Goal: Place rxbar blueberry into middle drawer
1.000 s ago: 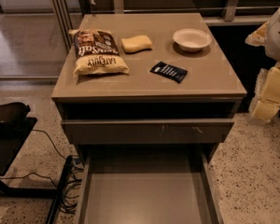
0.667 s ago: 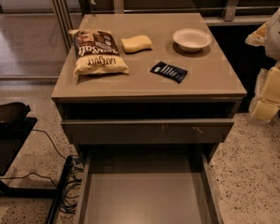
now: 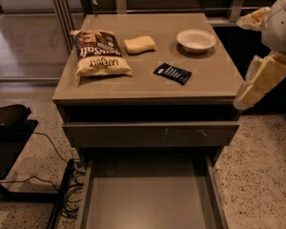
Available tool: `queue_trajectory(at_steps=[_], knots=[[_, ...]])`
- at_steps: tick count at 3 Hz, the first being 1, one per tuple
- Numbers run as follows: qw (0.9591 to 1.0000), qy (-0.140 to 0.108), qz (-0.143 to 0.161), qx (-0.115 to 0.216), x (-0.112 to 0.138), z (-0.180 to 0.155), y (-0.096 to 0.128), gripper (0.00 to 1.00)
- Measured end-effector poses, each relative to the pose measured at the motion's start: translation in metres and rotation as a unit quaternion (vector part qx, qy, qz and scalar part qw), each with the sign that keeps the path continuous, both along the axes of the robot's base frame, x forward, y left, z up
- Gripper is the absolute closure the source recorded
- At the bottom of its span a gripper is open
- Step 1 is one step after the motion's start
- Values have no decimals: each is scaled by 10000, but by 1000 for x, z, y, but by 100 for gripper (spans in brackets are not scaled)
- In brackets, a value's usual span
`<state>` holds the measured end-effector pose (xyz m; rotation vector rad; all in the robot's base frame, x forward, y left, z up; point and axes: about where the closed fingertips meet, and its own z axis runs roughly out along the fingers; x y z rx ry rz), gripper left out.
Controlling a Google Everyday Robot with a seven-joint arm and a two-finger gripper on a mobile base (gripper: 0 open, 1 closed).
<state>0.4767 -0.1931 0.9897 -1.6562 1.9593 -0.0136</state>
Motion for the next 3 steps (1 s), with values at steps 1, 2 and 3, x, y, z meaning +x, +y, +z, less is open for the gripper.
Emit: queue_trajectory(at_steps=[1,2,3], knots=[[9983,-316,101,477,32,4,15,0],[9983,-316,101,478,32,4,15,0],[9979,-334,123,539,34,7,19,0]])
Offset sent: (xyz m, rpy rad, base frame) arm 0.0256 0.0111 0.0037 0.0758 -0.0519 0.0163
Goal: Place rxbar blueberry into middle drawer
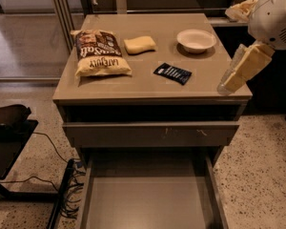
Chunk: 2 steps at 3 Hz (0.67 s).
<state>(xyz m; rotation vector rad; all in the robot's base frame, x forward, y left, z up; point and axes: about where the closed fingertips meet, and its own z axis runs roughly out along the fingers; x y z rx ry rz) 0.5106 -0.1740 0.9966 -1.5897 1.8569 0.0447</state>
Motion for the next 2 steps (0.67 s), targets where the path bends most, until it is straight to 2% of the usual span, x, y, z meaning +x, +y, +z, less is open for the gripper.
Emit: queue_trajectory(at_steps=[1,2], knots=[[9996,73,-5,269,22,-1,4,0],[9973,400,21,620,51,-13,12,0]])
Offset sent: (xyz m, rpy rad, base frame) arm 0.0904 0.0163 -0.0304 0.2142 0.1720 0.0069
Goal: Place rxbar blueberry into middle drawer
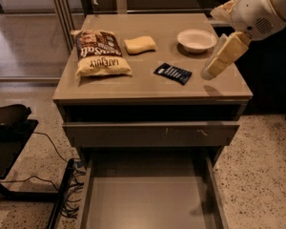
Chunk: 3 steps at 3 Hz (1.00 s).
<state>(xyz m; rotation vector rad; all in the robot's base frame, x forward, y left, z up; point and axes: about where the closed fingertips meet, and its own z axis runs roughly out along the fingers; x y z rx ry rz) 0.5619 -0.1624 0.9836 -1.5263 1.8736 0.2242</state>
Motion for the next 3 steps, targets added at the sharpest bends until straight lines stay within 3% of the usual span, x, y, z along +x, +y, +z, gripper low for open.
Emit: queue_trajectory(at_steps=[1,3], knots=[[9990,351,24,278,24,-17,7,0],[9950,844,-226,476,59,-59,18,0]])
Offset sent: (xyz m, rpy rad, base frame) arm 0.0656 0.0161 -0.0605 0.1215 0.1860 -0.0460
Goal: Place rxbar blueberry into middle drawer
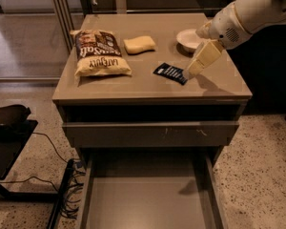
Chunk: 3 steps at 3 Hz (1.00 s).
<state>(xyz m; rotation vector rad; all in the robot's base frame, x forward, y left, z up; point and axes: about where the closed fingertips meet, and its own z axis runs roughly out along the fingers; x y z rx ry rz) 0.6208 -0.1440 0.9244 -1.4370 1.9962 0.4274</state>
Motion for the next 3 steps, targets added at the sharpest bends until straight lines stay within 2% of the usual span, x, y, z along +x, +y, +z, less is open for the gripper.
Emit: queue_trajectory(at_steps=[3], knots=[[9974,456,-464,-308,45,-59,9,0]])
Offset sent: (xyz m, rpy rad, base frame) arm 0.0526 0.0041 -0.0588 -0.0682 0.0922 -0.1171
